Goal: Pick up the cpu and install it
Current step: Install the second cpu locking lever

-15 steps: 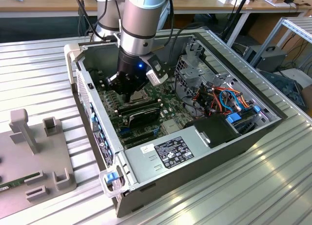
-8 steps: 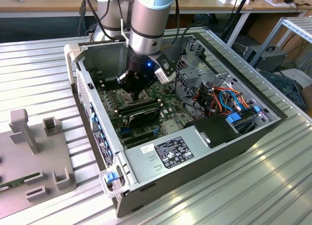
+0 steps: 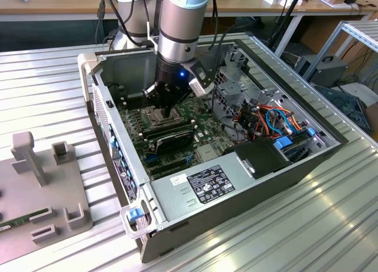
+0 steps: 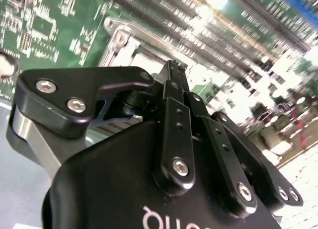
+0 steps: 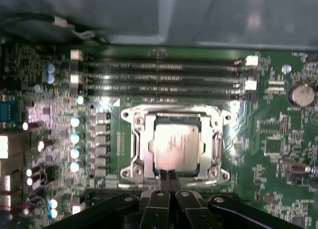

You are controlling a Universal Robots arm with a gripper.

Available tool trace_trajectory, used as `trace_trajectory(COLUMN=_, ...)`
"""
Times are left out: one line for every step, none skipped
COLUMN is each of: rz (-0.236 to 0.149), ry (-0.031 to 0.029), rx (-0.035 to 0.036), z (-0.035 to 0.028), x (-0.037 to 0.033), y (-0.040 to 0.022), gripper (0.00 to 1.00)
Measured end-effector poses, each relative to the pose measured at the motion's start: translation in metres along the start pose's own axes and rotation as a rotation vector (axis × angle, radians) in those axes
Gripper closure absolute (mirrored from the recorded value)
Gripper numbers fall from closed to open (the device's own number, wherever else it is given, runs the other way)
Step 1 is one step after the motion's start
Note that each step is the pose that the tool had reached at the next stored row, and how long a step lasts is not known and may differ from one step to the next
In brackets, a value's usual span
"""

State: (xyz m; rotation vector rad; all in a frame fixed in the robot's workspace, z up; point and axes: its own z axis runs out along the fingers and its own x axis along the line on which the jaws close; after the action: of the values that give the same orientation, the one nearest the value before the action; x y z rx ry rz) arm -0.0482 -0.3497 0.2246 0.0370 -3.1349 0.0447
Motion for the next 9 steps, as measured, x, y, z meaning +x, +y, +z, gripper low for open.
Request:
trace_trajectory(rz=0.0, ry=-0.0005, rx=0.0, z=0.0, x=-0.0001, y=0.0037, gripper=0.89)
trace_trajectory(rz=0.0, ry=-0.0011, rx=0.0, z=0.0, x=-0.0003, y=0.0066, gripper=0.89)
trace_trajectory(rz=0.0, ry=-0.002, rx=-0.0001, z=0.0001, x=-0.0006, y=0.0089, gripper=0.89)
trace_trajectory(rz=0.0, ry=-0.0032, rx=0.0001, z=0.0, x=-0.0018, y=0.0118, gripper=0.89)
trace_trajectory(rz=0.0, ry=-0.0041, rx=0.0002, z=0.0, x=-0.0032, y=0.013, gripper=0.89)
trace_trajectory(rz=0.0, ry=-0.0054, rx=0.0001, z=0.0, x=-0.005, y=0.0134, gripper=0.89)
trace_trajectory(rz=0.0, ry=-0.0058, rx=0.0002, z=-0.0001, x=-0.0067, y=0.0133, gripper=0.89)
trace_trajectory(rz=0.0, ry=-0.0059, rx=0.0001, z=-0.0001, x=-0.0081, y=0.0133, gripper=0.89)
trace_trajectory(rz=0.0, ry=-0.0059, rx=0.0001, z=-0.0002, x=-0.0085, y=0.0133, gripper=0.89)
